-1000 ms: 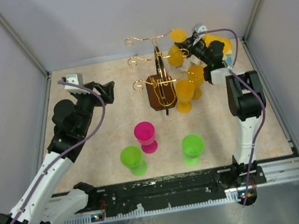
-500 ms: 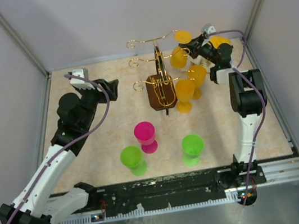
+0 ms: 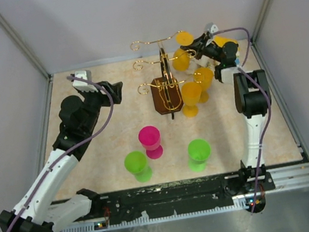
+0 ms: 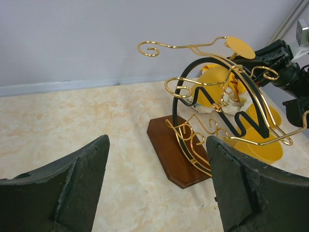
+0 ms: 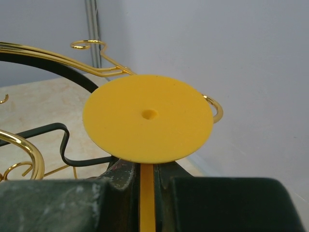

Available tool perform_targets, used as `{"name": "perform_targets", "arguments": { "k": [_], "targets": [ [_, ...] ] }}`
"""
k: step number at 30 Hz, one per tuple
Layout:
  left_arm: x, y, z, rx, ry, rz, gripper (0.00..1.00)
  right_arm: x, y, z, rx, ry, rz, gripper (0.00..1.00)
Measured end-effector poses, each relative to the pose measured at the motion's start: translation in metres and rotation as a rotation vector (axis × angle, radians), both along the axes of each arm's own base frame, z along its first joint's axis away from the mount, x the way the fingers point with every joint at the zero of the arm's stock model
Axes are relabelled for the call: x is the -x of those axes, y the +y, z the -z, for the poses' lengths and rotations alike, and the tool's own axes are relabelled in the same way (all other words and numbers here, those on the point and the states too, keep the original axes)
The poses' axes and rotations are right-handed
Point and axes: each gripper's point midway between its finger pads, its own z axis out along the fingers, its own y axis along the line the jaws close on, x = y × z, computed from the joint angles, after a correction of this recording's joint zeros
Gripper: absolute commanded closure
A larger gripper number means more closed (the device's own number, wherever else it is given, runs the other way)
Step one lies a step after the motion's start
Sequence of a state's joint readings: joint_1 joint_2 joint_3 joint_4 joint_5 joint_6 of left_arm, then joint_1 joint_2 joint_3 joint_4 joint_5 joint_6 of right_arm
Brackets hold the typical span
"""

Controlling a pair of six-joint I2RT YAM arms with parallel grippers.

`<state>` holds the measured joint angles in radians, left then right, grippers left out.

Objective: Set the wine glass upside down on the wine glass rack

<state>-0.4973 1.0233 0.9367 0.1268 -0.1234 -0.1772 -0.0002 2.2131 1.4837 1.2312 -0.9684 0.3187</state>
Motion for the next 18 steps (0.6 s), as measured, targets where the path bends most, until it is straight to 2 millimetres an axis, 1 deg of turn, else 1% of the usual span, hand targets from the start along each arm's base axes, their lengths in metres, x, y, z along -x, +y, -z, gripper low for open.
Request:
{"name": "perform_targets", "arguments": {
  "k": [7, 18],
  "targets": [
    [-0.001, 0.000, 0.001, -0.005, 0.002, 0.000, 0.13, -0.008, 0.002, -0.009, 0.005, -0.035, -0.021, 1.00],
    [-0.005, 0.001, 0.006, -0.024, 0.009, -0.006, 0.12, -0.016, 0.009, -0.008, 0.013, -0.040, -0.070, 1.00]
  ]
}}
